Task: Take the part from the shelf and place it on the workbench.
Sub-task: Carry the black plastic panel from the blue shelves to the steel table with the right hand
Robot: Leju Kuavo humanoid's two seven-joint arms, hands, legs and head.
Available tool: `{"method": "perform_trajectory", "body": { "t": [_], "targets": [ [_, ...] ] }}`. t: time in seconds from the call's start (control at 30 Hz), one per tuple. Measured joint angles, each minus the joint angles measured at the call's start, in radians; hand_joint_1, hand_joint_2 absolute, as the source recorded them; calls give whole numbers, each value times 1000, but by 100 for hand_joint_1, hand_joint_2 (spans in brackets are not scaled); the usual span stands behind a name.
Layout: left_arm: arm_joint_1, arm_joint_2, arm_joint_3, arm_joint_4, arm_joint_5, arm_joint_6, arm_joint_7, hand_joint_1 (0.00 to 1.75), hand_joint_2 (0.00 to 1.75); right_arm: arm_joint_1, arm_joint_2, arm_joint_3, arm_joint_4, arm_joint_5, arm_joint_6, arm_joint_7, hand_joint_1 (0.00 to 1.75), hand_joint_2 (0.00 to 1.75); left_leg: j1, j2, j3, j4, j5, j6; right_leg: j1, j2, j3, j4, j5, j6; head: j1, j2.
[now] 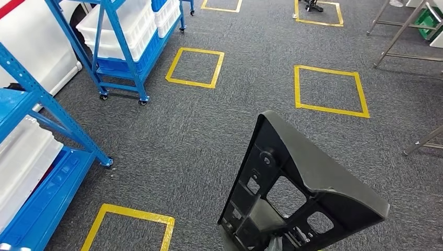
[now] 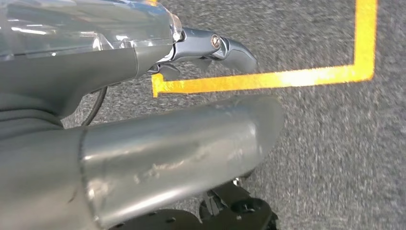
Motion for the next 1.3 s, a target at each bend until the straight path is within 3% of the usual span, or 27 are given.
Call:
{"method": "perform_trajectory", "body": {
  "t": [0.07, 0.1, 0.13, 0.2, 0.27, 0.3, 0.33, 0.37, 0.43, 0.5, 0.53, 0.57, 0.6, 0.67, 0.73, 0.8, 0.83, 0.9, 0.93, 1.0, 1.03, 1.13, 1.3],
  "targets": [
    [-3, -1, 0, 0, -1, -1, -1, 0, 0, 1, 1, 0, -1, 3, 2, 0, 175, 175, 0, 18, 7, -4, -3, -10, 3, 22, 0, -7, 3, -9, 0, 0],
    [-5, -2, 0, 0, -2, -1, -2, 0, 0, 2, 1, 0, -1, 5, 2, -1, 175, 175, 1, 10, 10, -2, -8, -15, 0, 34, 3, -14, 7, -13, 0, 0],
    [-6, -2, -1, 0, -4, -1, -2, 0, 0, 2, 2, 0, -1, 7, 3, -1, 175, 175, 3, -11, 6, 14, -22, -20, -4, 45, 7, -22, 12, -19, -1, 0],
    [-6, -2, -1, 0, -7, -1, -3, 0, 0, 0, 3, 0, -1, 9, 5, -1, 175, 175, 6, -72, -33, 105, -75, -27, -10, 68, 13, -32, 17, -28, -3, 0],
    [-2, -2, -1, 0, -8, -1, -3, 0, 0, -2, 4, 0, 0, 9, 7, -1, 175, 175, 8, -96, -94, 229, -126, -33, -10, 95, 13, -31, 16, -33, -5, 0],
    [0, -2, -1, 0, -8, -2, -2, 0, 0, -1, 4, 0, 0, 9, 8, 0, 175, 175, 9, -98, -113, 261, -128, -36, -11, 110, 13, -29, 16, -33, -5, 0],
    [1, -1, -1, 0, -8, -2, -2, 0, 0, -1, 4, 0, 0, 10, 8, 0, 175, 175, 12, -99, -115, 256, -109, -39, -12, 127, 14, -26, 15, -31, -5, 0],
    [1, -1, -1, 0, -8, -2, -2, 0, 0, 0, 4, 0, 0, 10, 8, 0, 175, 175, 15, -104, -100, 215, -74, -41, -13, 143, 14, -22, 13, -28, -5, 0],
    [1, 0, -1, 0, -8, -2, -2, 0, 0, -1, 4, 0, 0, 10, 9, 0, 175, 175, 23, -148, -53, 94, -8, -46, -16, 171, 10, -6, 5, -17, -7, 0],
    [0, 0, -1, 0, -8, -2, -1, 0, 0, -2, 4, 0, 0, 9, 11, 0, 175, 175, 27, -193, -32, 33, 8, -41, -18, 194, -4, 10, 0, -2, -9, 0],
    [0, 0, -1, 0, -8, -2, -1, 0, 0, -2, 4, 0, 0, 9, 11, 0, 175, 175, 25, -199, -32, 30, 3, -35, -19, 206, -11, 13, 2, 5, -10, 0],
    [-1, 0, -1, 0, -8, -2, -1, 0, 0, -1, 4, 0, 0, 9, 12, 0, 175, 175, 24, -188, -31, 28, 5, -26, -22, 217, -16, 13, 5, 11, -10, 0],
    [-2, 0, -1, 0, -8, -2, -1, 0, 0, 0, 4, 0, 0, 9, 12, 0, 175, 175, 24, -175, -29, 24, 8, -19, -23, 212, -20, 14, 5, 17, -9, 0],
    [-2, -1, -1, 0, -8, -2, -2, 0, 0, -1, 4, -1, 0, 9, 13, 0, 175, 175, 23, -147, -26, 13, 15, -3, -21, 157, -43, 57, -20, 24, -4, 0],
    [1, 0, -1, 0, -8, -1, -2, 0, 0, -3, 4, -1, 0, 9, 13, 0, 175, 175, 18, -116, -25, 10, 15, 6, -21, 99, -99, 168, -77, 29, 2, 0],
    [3, 2, -1, 0, -8, -1, -2, 0, 0, -3, 4, -1, 1, 9, 13, 0, 175, 175, 13, -85, -25, 10, 12, 8, -24, 89, -149, 264, -107, 32, 3, 0],
    [2, 2, -1, 0, -8, -1, -2, 0, 0, -3, 4, -1, 2, 9, 13, 0, 175, 175, 12, -71, -24, 10, 10, 8, -24, 87, -151, 268, -97, 31, 3, 0],
    [-1, 2, -1, 0, -8, -2, -2, 0, 0, -3, 4, -1, 3, 9, 13, 0, 175, 175, 11, -46, -17, 10, 6, 6, -22, 71, -98, 170, -38, 25, 3, 0],
    [-1, 2, -1, 0, -8, -2, -2, 0, 0, -3, 4, -1, 3, 9, 13, 0, 175, 175, 10, -36, -13, 10, 3, 3, -16, 46, -61, 102, -14, 19, 3, 0],
    [-2, 1, -1, 0, -8, -2, -2, 0, 0, -5, 4, -1, 3, 9, 13, 0, 175, 175, 9, -17, -6, 9, -3, -6, -3, 9, -15, 16, 5, 8, 3, 0],
    [-3, 1, -1, 0, -8, -2, -2, 0, 0, -5, 4, -1, 3, 9, 13, 0, 175, 175, 8, -8, -3, 7, -5, -11, 2, 4, -12, 7, 1, 4, 3, 0],
    [-5, 0, -1, 0, -9, -2, -2, 0, 0, -2, 5, -1, 3, 9, 13, 0, 175, 175, 10, 12, 5, 1, -7, -21, 6, 28, -15, 4, 3, -2, 4, 0],
    [-6, -1, -1, 0, -9, -2, -2, 0, 0, -2, 5, -1, 2, 9, 13, 0, 175, 175, 10, 15, 8, 0, -8, -23, 6, 32, -15, 1, 4, -4, 4, 0]
  ]
}}
